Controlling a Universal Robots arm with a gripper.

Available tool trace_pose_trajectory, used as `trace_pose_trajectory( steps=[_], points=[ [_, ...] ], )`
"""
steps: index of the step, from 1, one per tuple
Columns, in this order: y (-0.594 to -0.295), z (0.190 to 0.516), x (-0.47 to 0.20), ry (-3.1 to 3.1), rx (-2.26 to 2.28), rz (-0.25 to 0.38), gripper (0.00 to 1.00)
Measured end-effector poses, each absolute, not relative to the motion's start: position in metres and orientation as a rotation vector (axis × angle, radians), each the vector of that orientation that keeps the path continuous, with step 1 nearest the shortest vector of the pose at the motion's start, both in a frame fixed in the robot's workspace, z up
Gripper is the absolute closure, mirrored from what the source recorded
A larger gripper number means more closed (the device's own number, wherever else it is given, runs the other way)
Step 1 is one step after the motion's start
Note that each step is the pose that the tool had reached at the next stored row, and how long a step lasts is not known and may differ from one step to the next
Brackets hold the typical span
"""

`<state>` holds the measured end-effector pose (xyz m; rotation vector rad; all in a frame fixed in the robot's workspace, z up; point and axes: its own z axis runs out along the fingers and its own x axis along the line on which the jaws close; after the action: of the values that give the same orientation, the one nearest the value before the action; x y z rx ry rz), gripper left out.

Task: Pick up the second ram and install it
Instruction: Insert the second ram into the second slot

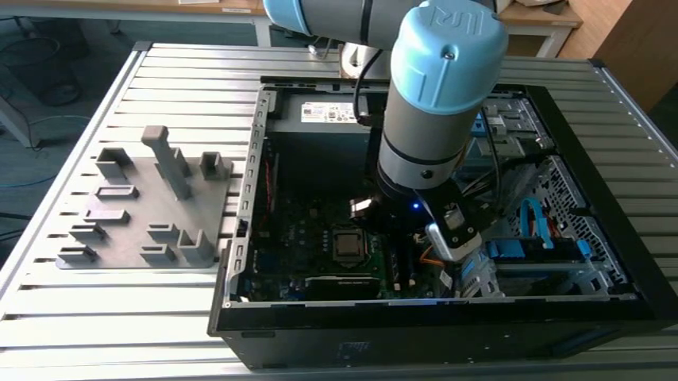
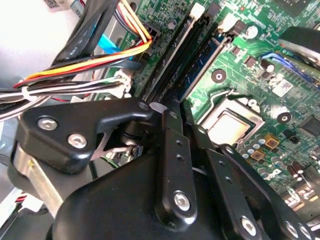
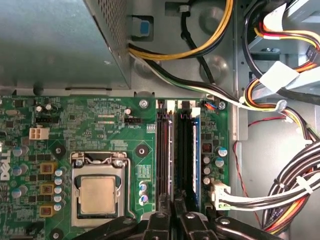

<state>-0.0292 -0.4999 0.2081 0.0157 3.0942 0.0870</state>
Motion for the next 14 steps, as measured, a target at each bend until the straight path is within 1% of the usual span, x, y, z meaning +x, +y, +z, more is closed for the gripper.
trace_pose_trajectory(
  steps=[1, 2, 5, 14],
  points=[
    [-0.5, 0.208, -0.029, 3.094, 0.016, 0.087, 0.85],
    [-0.5, 0.208, -0.029, 3.094, 0.016, 0.086, 0.79],
    [-0.5, 0.214, -0.029, 3.094, 0.016, 0.084, 0.79],
    [-0.499, 0.255, -0.029, 3.094, 0.016, 0.082, 0.79]
  ],
)
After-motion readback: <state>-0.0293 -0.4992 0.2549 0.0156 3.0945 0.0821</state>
